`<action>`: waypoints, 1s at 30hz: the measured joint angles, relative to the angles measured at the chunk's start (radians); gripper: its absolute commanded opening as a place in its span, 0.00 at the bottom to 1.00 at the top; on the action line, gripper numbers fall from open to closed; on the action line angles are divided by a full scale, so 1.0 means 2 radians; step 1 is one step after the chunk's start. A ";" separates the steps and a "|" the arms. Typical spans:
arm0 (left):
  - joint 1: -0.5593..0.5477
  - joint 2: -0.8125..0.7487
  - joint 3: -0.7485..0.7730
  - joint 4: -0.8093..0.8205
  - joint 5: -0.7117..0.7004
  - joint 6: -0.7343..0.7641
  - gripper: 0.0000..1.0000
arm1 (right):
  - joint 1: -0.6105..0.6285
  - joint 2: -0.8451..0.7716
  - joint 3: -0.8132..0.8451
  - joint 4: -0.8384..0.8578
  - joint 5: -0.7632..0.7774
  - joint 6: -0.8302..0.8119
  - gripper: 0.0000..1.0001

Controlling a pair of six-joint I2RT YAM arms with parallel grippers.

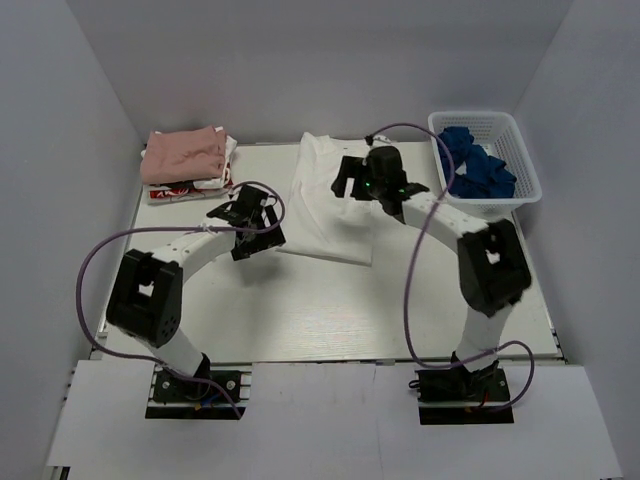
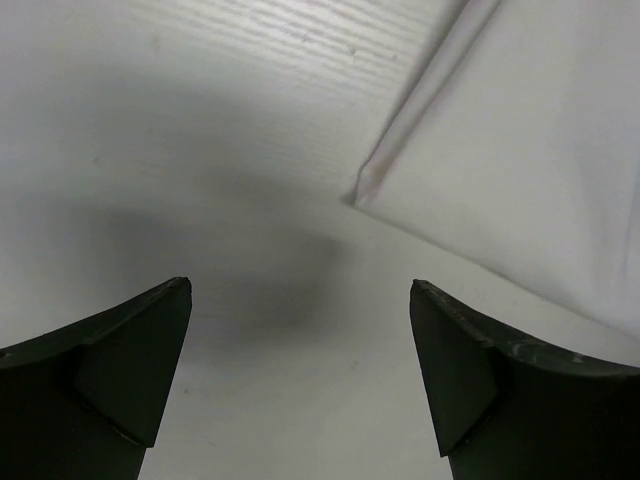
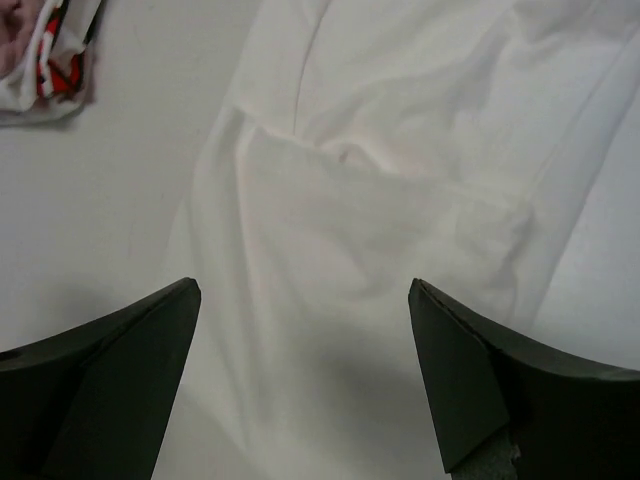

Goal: Fold and stack the t-shirts
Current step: Fold the folded rectangular tshirt in 1/3 of the way, then grab one side of the 2/3 rectangular tshirt with both arms

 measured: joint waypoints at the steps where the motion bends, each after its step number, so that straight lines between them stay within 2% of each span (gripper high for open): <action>1: 0.000 0.012 0.005 0.007 0.004 0.006 1.00 | 0.002 -0.042 -0.040 -0.003 0.005 0.002 0.90; 5: 0.000 0.051 0.011 0.043 0.038 0.029 1.00 | 0.006 -0.184 -0.172 -0.001 0.016 0.012 0.90; 7: 0.000 0.070 0.015 0.050 0.050 0.036 1.00 | 0.006 -0.214 -0.207 -0.012 0.023 0.016 0.90; 9: 0.000 0.091 0.022 0.057 0.056 0.042 0.94 | 0.006 -0.222 -0.223 -0.037 0.028 0.019 0.90; 10: 0.000 0.099 0.027 0.058 0.057 0.044 0.90 | 0.006 -0.222 -0.231 -0.047 0.028 0.021 0.90; 11: 0.000 0.102 0.031 0.066 0.059 0.047 0.80 | 0.006 -0.222 -0.241 -0.057 0.026 0.023 0.90; 20: 0.001 0.130 0.047 0.104 0.075 0.066 0.47 | 0.007 -0.221 -0.314 -0.097 -0.019 0.039 0.90; 21: 0.001 0.131 0.046 0.108 0.079 0.068 0.30 | 0.007 -0.219 -0.316 -0.097 -0.024 0.041 0.90; 23: 0.001 0.134 0.044 0.116 0.084 0.070 0.11 | 0.007 -0.212 -0.316 -0.093 -0.031 0.044 0.90; 24: 0.001 0.137 0.043 0.120 0.087 0.071 0.04 | 0.007 -0.205 -0.316 -0.089 -0.036 0.045 0.90; 25: 0.001 0.138 0.043 0.124 0.091 0.072 0.00 | 0.007 -0.198 -0.316 -0.087 -0.041 0.046 0.90; 28: 0.002 0.140 0.043 0.130 0.098 0.075 0.00 | 0.008 -0.178 -0.308 -0.079 -0.053 0.054 0.89; 30: 0.002 0.140 0.041 0.133 0.101 0.076 0.00 | 0.007 -0.166 -0.299 -0.071 -0.057 0.059 0.82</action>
